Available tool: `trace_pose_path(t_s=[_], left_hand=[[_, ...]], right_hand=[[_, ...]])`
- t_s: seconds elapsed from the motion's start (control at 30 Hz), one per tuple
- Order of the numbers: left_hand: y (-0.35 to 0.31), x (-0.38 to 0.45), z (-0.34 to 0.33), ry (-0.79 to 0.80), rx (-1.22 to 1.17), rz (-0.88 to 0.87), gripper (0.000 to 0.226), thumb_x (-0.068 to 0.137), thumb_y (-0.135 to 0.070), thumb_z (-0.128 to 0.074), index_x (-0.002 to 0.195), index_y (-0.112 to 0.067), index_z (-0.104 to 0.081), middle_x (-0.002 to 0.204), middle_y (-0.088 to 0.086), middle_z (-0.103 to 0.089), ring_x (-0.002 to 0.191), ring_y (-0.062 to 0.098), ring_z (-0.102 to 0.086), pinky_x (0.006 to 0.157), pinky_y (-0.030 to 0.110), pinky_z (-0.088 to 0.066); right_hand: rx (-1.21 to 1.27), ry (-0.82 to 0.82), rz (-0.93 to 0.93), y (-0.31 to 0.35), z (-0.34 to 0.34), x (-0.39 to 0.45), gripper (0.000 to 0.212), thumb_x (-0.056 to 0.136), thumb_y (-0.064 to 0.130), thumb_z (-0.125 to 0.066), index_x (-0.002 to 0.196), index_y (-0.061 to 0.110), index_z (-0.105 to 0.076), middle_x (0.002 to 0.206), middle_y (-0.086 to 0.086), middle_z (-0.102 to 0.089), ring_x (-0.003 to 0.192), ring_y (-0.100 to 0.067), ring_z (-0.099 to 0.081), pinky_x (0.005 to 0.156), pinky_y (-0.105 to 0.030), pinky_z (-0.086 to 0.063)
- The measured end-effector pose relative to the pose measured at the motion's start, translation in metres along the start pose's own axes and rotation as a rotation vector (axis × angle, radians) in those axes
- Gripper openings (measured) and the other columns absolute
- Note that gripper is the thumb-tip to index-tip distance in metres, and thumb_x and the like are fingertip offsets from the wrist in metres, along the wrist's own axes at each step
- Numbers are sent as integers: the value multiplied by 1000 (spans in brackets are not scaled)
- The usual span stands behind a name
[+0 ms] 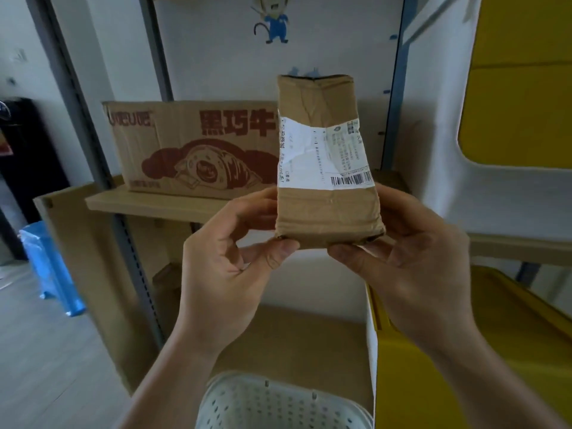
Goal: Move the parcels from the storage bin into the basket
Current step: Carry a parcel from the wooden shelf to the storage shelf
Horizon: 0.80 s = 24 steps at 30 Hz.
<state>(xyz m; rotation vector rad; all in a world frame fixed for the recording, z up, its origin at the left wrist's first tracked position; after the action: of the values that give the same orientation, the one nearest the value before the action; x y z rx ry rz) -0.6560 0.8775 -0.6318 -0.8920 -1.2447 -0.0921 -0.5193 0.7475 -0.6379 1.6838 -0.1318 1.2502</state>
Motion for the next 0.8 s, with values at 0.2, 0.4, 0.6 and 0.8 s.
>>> trace_pose_path(t_s=[0.2,0.4,0.6,0.8], left_hand=[[-3,-43,-7,-6,-29,53,42,78,0,-73,115,-20,-66,116,1,-73,111,20,-69,84,21,-58],[-15,-66,-10,60,-78,113,43,79,-15,-77,117,-34,-69,126,1,-69,120,23,-65,91,30,-58],[-34,-93,-10,107,-139,232,56,80,-58,-73,115,-15,-64,139,6,-58,130,29,-55,91,28,-55],[-52,-131,-8,64,-274,410,54,87,-54,-68,113,-7,-63,125,11,-68,111,28,-65,84,44,-54]], right_hand=[[49,5,6,-8,10,-38,66,67,1,-86,123,29,-66,119,7,-74,117,-18,-68,95,-41,-57],[28,49,-59,2,23,-63,71,65,0,-87,123,34,-65,120,9,-73,117,-18,-68,95,-44,-57],[31,102,-143,10,28,-99,71,63,7,-89,124,32,-64,121,11,-72,118,-14,-66,91,-38,-60],[5,173,-202,22,30,-139,68,63,4,-91,120,31,-65,119,13,-72,119,-11,-65,91,-36,-60]])
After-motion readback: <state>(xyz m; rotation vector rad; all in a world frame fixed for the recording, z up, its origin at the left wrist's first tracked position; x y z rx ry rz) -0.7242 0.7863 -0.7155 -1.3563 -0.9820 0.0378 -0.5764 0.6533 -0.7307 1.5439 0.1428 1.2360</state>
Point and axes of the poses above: each hand's wrist, its own x-axis towards the middle knuckle, its own z-axis out of the back of the hand, y = z × x, the point moved 2 cm from there along x, towards the middle knuckle
